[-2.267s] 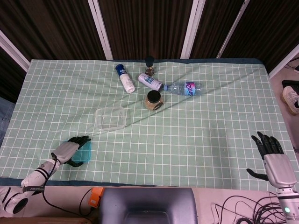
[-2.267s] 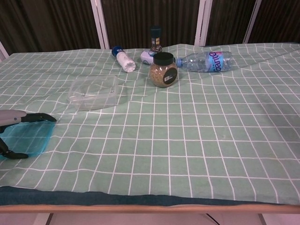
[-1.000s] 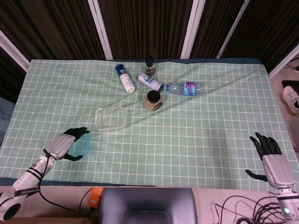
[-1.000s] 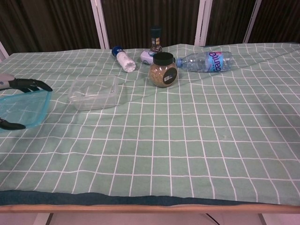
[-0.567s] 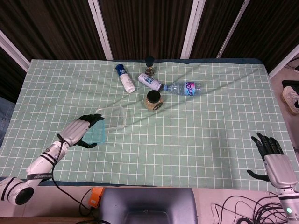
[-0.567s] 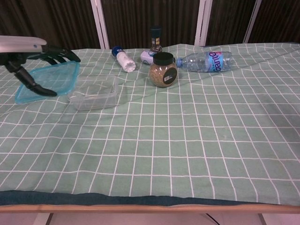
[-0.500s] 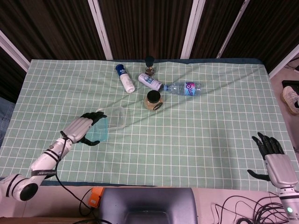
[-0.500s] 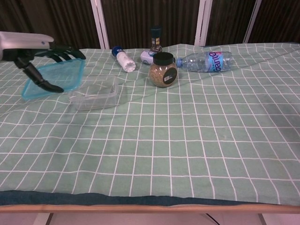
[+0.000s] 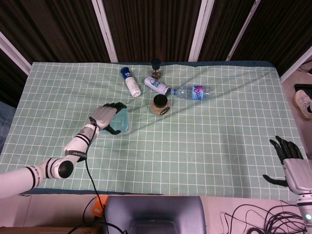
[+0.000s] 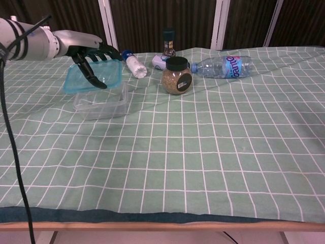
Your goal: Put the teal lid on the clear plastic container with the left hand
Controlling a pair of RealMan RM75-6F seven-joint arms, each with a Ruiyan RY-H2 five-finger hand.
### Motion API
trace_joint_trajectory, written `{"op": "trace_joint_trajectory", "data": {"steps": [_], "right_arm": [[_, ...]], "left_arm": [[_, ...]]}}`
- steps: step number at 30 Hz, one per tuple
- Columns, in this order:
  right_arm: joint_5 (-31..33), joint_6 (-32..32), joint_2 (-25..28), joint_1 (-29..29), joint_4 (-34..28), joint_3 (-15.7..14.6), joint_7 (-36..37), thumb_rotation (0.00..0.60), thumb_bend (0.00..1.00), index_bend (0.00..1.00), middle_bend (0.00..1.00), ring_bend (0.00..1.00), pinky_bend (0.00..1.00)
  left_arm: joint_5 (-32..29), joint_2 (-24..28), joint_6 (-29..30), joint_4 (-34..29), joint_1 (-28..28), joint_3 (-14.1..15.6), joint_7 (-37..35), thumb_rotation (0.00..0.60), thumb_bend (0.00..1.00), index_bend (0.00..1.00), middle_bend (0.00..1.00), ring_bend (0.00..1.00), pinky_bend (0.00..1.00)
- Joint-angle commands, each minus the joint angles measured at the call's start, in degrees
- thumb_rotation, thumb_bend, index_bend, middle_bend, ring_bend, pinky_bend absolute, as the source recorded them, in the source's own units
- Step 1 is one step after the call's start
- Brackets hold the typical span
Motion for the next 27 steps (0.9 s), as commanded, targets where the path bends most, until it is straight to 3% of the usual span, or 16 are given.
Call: {"op": "trace_joint_trajectory", "data": {"steps": [1, 10, 27], "right_arm": [[0.6, -0.7, -0.1, 0.3, 0.0, 0.2, -0.3, 0.6, 0.2, 0.0, 0.0, 0.0, 0.0], [1.5, -1.2, 0.0, 0.5, 0.2, 0.5, 0.1, 0.6, 0.2, 0.0, 0.0, 0.0, 0.0], [0.8, -0.5, 0.4, 0.2, 0.2, 0.3, 1.0, 0.6, 0.2, 0.0, 0.0, 0.0, 0.0]], "left_arm": [[-4.8, -2.9, -2.0, 4.6, -3.2, 1.4, 1.6, 0.6, 0.28, 0.31, 0.58, 0.9, 0.88], [-10.7, -5.2, -4.3, 8.5, -7.0, 4.5, 2.9, 0.6, 0.28, 0.31, 0.58, 0.9, 0.88], [-19.7, -6.6, -2.8, 8.7, -11.4, 9.9, 6.4, 0.6, 0.28, 0.31, 0.58, 0.9, 0.88]]}}
